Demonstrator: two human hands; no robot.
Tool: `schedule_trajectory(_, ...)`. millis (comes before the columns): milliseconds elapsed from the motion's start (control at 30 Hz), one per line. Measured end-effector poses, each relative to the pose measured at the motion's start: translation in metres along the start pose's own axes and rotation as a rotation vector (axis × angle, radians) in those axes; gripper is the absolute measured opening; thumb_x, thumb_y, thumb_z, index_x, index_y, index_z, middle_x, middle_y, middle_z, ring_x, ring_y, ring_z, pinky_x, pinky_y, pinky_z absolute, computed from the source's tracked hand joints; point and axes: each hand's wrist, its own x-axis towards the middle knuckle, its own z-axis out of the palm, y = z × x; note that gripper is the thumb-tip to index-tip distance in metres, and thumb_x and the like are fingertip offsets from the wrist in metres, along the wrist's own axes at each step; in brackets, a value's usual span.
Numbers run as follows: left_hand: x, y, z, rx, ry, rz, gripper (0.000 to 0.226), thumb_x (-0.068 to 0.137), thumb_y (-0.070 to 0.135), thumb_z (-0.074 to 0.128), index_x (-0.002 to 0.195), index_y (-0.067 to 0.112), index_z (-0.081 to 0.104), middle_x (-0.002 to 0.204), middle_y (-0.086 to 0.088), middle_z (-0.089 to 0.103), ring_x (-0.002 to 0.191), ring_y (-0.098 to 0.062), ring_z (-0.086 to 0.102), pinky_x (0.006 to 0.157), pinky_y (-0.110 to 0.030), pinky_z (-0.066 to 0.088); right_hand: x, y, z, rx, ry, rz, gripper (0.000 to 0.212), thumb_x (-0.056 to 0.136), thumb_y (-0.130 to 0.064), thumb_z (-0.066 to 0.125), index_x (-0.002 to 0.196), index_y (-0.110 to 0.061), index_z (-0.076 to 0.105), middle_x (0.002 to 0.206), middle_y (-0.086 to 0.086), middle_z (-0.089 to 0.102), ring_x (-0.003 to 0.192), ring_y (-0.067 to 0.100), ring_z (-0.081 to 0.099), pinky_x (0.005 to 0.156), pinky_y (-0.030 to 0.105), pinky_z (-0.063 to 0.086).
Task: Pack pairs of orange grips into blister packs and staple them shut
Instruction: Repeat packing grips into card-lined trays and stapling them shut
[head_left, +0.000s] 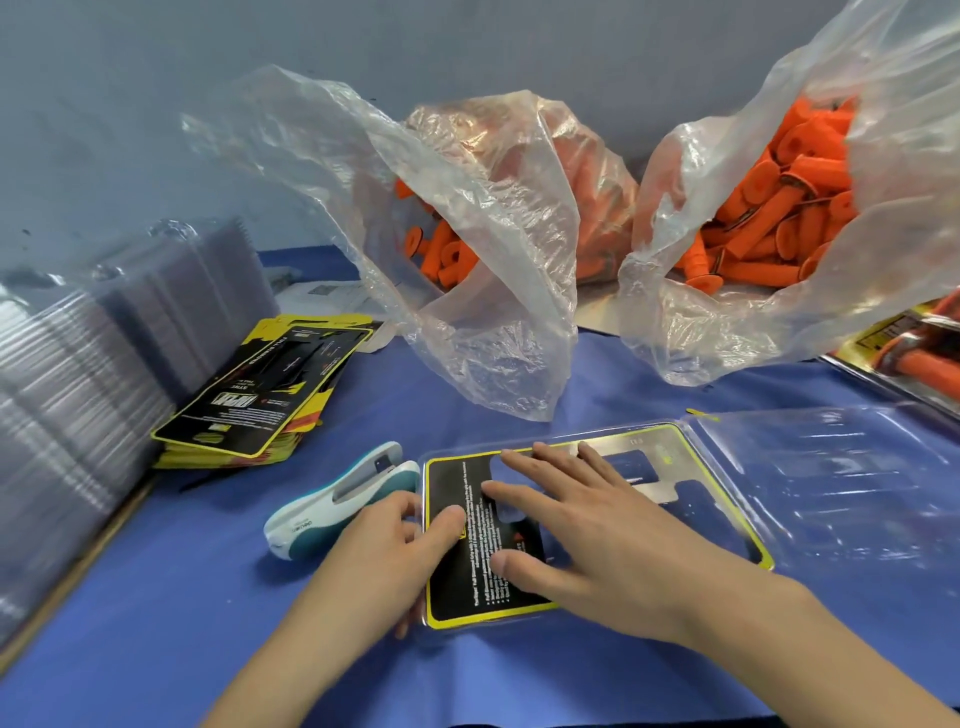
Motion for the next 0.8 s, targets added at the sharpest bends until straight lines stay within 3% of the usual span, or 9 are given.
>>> schedule_trajectory(67,0.001,-0.002,-0.001,-0.004,-0.008,-0.002,0.029,0.093,0.044,0.057,0.098,0.015,0.058,0.069,-0.007,0.072,0.040,-0.021,0.051,0.034,-0.022,0.035,0.001,-0.001,-0.006,0.074,0.024,-0.022,0.067,0.091,-0.074,0.025,0.151,-0.044,0.023,0.164,-0.018,0.006,0.150,0.004,-0.003,0.123,0.031,-0.004)
schedule_trajectory(133,0.001,-0.005,-0.002,0.004,-0.025,-0.009,0.029,0.094,0.046,0.056,0.099,0.018,0.056,0.072,-0.001,0.074,0.041,-0.020,0.052,0.034,-0.021,0.036,0.000,0.006,-0.019,0.181,0.121,-0.003,0.063,0.090,-0.069,0.026,0.146,-0.043,0.037,0.160,-0.018,0.022,0.147,0.003,0.014,0.120,0.024,0.007)
schedule_trajectory(200,0.002,-0.007,-0.003,-0.003,-0.046,-0.019,0.027,0.095,0.047,0.055,0.101,0.021,0.055,0.079,0.005,0.076,0.041,-0.020,0.052,0.035,-0.019,0.037,-0.004,0.025,-0.034,0.231,0.281,0.092,0.047,0.096,-0.054,0.038,0.139,-0.038,0.051,0.149,-0.016,0.041,0.138,0.007,0.032,0.111,0.019,0.021)
schedule_trajectory(267,0.003,-0.009,-0.004,-0.009,-0.047,-0.024,0.029,0.094,0.047,0.055,0.101,0.019,0.054,0.080,0.006,0.076,0.042,-0.021,0.053,0.036,-0.019,0.038,-0.013,0.054,-0.046,0.218,0.354,0.228,0.037,0.100,-0.037,0.047,0.136,-0.033,0.054,0.142,-0.013,0.050,0.133,0.013,0.039,0.106,0.021,0.027)
schedule_trajectory(400,0.002,-0.010,-0.003,-0.026,0.001,-0.031,0.027,0.093,0.045,0.057,0.099,0.019,0.055,0.077,0.001,0.076,0.044,-0.023,0.057,0.036,-0.021,0.039,-0.032,0.089,-0.046,0.091,0.167,0.430,0.046,0.100,-0.038,0.048,0.146,-0.034,0.041,0.148,-0.009,0.045,0.139,0.018,0.031,0.116,0.034,0.022)
schedule_trajectory(500,0.003,-0.010,-0.003,-0.055,0.028,-0.032,0.023,0.094,0.043,0.057,0.099,0.020,0.055,0.076,0.000,0.076,0.038,-0.020,0.054,0.036,-0.020,0.037,-0.034,0.091,-0.037,0.022,0.100,0.420,0.045,0.102,-0.040,0.043,0.146,-0.036,0.038,0.148,-0.009,0.044,0.139,0.020,0.031,0.118,0.042,0.019)
schedule_trajectory(700,0.003,-0.010,-0.002,-0.107,-0.011,-0.063,0.024,0.094,0.043,0.056,0.100,0.020,0.053,0.079,-0.001,0.076,0.039,-0.020,0.055,0.037,-0.022,0.040,-0.035,0.084,-0.037,-0.021,0.261,0.320,0.040,0.101,-0.037,0.046,0.141,-0.032,0.049,0.143,-0.009,0.048,0.132,0.015,0.037,0.113,0.029,0.019)
schedule_trajectory(800,0.004,-0.010,-0.002,-0.092,-0.039,-0.091,0.026,0.095,0.046,0.054,0.100,0.020,0.052,0.082,0.001,0.077,0.041,-0.021,0.057,0.040,-0.023,0.042,-0.029,0.059,-0.035,0.010,0.314,0.165,0.033,0.100,-0.028,0.054,0.132,-0.027,0.060,0.137,-0.005,0.056,0.125,0.020,0.047,0.109,0.031,0.031)
